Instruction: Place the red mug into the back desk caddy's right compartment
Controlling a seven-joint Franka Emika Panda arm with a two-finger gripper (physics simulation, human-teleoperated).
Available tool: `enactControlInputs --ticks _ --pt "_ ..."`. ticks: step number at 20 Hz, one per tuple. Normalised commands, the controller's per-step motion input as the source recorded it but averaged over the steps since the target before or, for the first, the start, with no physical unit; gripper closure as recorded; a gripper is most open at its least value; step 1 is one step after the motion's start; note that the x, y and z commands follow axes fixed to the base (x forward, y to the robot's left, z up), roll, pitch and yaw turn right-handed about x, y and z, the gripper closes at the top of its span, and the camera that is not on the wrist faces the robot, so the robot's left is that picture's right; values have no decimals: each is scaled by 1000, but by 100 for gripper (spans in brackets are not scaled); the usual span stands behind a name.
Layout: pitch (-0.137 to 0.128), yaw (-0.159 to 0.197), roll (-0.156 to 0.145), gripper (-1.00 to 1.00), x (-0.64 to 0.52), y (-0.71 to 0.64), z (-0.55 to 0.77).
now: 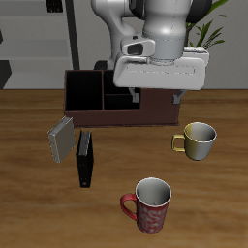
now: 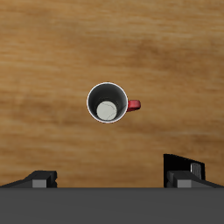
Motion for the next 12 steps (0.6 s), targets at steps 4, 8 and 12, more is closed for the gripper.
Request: enactControlInputs --ticks 4,8,12 --pt "20 -7 21 -100 182 163 -19" --pt "25 -3 24 -100 144 192 -34" --pt "1 15 7 -100 208 210 57"
